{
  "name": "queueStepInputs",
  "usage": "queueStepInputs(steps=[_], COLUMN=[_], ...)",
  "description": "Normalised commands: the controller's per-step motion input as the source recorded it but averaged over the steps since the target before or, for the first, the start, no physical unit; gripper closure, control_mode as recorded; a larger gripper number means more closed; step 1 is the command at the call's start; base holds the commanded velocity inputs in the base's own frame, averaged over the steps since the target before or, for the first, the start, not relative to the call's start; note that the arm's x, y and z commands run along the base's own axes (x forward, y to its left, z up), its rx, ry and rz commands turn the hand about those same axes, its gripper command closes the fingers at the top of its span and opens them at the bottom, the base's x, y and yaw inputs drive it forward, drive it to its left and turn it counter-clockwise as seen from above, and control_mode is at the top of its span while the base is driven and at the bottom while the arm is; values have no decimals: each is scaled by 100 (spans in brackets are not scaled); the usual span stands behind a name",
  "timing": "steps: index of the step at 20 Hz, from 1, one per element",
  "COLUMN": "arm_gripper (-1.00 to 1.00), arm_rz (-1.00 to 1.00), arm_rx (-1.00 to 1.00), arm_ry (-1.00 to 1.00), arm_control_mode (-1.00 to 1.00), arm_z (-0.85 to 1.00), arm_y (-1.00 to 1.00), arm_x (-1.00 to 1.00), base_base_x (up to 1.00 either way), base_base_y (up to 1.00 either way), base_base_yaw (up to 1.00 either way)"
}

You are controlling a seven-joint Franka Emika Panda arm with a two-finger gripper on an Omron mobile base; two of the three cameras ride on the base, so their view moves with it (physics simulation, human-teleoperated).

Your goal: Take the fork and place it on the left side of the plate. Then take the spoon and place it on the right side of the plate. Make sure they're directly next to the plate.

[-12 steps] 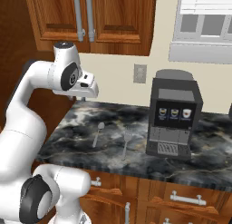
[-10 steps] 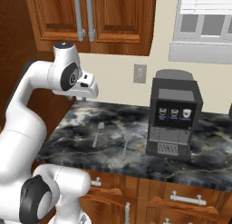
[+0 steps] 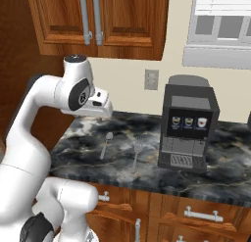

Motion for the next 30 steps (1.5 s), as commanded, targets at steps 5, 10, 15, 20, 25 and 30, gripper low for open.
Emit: queueStepInputs(steps=[5, 10, 15, 20, 25, 30], arm_gripper=[-100, -100, -100, -100, -100, -100], arm_rz=[0, 0, 0, -1, -3, 0], arm_rx=[0, 0, 0, -2, -2, -1], arm_ry=[1, 1, 0, 0, 0, 2], arm_control_mode=[-100, -100, -100, -100, -100, -100], arm_z=[-34, -53, -66, -82, -60, -41], arm_y=[-67, -56, -22, -2, -1, -18], arm_x=[-24, -2, 1, 19, 56, 69], base_base_x=[0, 0, 0, 0, 0, 0], base_base_y=[0, 0, 0, 0, 0, 0], base_base_yaw=[0, 0, 0, 0, 0, 0])
